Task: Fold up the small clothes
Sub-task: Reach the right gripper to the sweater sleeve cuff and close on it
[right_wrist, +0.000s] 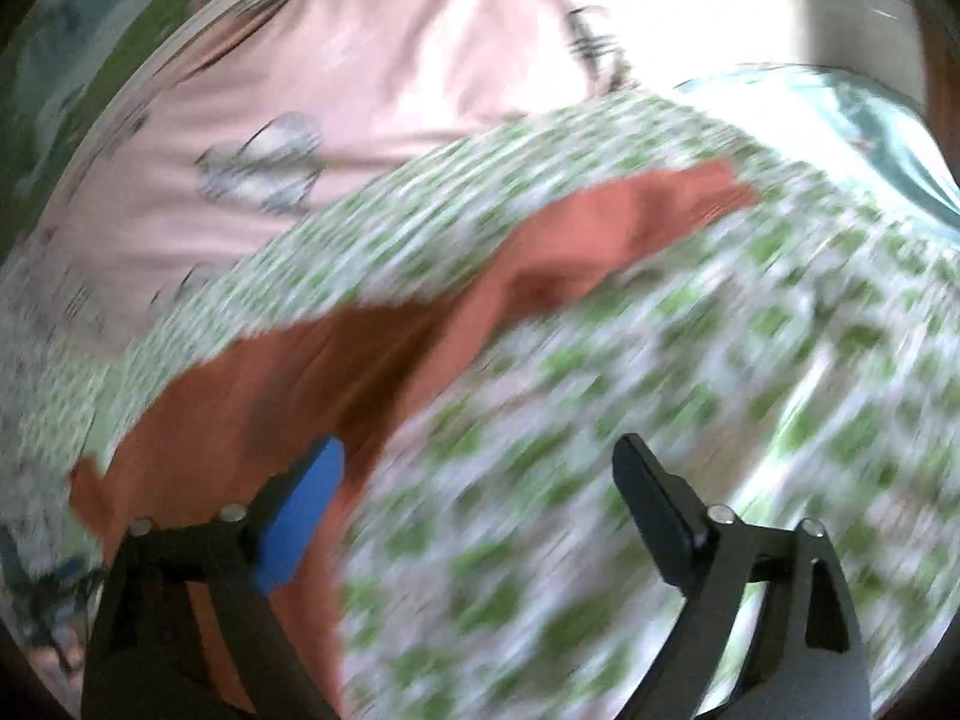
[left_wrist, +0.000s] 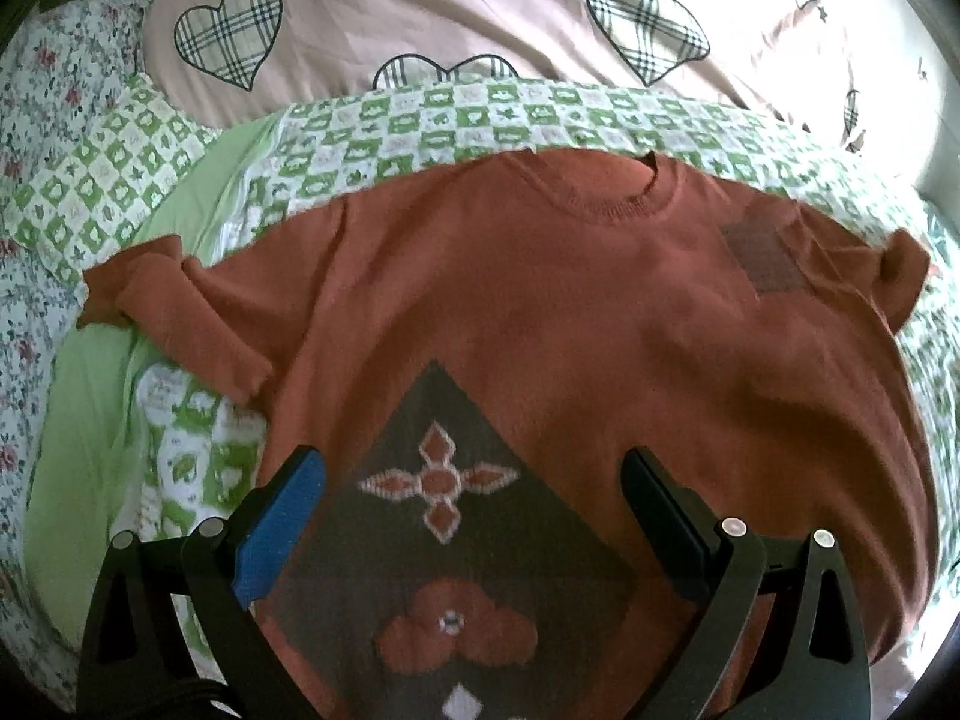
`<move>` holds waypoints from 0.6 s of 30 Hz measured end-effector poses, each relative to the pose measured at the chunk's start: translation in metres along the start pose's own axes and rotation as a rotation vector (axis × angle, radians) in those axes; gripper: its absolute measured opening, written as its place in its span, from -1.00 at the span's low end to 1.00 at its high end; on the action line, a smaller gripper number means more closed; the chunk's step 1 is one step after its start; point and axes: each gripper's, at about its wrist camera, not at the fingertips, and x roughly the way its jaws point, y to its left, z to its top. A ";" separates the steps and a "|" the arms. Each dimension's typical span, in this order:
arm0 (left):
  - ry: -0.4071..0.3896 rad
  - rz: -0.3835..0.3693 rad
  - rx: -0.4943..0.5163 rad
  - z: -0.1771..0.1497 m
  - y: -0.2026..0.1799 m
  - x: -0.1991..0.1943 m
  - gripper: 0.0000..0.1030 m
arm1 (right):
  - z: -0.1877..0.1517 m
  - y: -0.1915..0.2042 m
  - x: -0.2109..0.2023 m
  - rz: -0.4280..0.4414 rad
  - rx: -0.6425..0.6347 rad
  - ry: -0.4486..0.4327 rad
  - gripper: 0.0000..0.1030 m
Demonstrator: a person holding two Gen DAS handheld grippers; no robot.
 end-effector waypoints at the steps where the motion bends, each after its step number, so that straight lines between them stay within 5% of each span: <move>1: -0.003 0.001 -0.005 0.004 0.000 0.002 0.93 | 0.013 -0.012 0.008 -0.019 0.027 -0.008 0.61; 8: 0.057 0.018 0.011 0.009 -0.011 0.026 0.93 | 0.085 -0.109 0.066 -0.143 0.265 -0.018 0.06; 15: 0.109 0.034 0.027 0.014 -0.024 0.052 0.93 | 0.122 -0.160 0.116 -0.168 0.395 -0.009 -0.02; 18: 0.113 0.031 0.028 0.019 -0.029 0.059 0.93 | 0.131 -0.169 0.125 -0.184 0.389 -0.024 -0.48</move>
